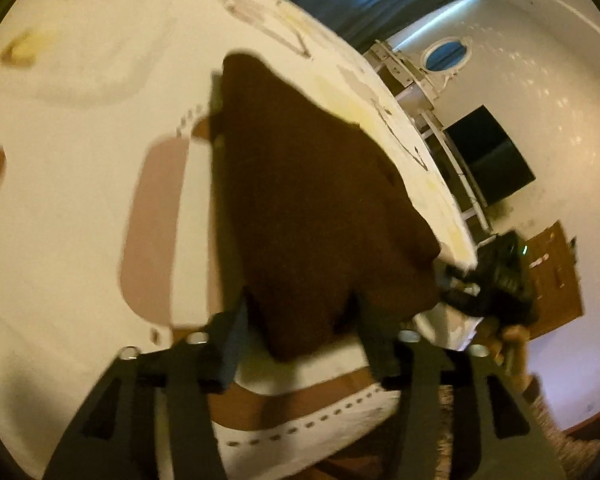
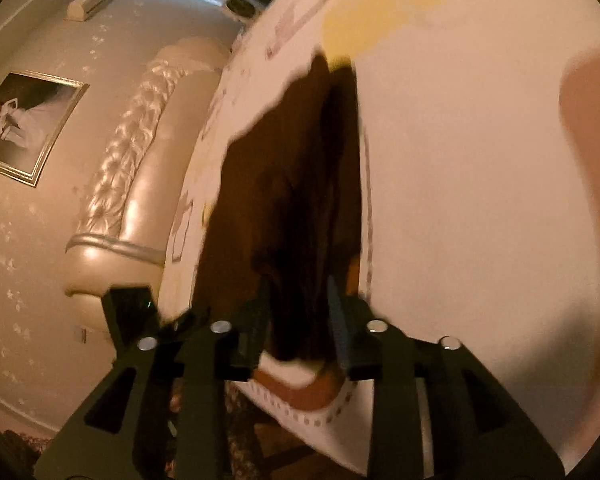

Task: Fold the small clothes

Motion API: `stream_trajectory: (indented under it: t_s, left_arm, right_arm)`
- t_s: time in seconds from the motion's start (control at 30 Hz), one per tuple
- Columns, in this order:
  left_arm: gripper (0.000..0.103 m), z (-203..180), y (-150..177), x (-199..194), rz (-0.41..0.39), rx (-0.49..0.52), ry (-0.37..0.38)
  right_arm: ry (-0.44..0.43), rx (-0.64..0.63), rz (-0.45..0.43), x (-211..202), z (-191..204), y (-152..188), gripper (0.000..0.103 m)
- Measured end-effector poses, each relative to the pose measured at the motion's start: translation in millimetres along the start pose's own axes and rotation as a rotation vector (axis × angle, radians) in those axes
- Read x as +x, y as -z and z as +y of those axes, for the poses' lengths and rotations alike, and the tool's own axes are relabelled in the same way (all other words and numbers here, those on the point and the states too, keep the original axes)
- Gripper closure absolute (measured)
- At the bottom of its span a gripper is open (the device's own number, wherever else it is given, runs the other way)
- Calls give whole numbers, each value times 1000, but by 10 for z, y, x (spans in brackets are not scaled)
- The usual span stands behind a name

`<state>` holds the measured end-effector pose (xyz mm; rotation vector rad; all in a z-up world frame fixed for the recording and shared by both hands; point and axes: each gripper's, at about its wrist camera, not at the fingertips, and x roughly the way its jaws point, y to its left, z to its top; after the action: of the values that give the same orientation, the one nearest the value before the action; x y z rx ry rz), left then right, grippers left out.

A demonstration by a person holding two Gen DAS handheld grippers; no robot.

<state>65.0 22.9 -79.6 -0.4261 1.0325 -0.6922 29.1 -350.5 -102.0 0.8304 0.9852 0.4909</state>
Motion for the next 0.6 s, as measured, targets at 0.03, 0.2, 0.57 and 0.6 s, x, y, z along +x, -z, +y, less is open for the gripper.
stream_trajectory:
  t_s: [0.03, 0.2, 0.57, 0.6]
  left_arm:
    - [48, 0, -43, -21, -13, 14, 1]
    - [46, 83, -218, 61, -19, -20, -8]
    - [42, 83, -177, 246, 8, -16, -34]
    - [42, 78, -170, 247, 10, -9, -38]
  right_arm:
    - [8, 3, -19, -6, -3, -90, 66]
    - [45, 19, -76, 253, -26, -662, 65]
    - [111, -14, -141, 705, -174, -1106, 99]
    - [106, -5, -139, 728, -211, -1096, 99]
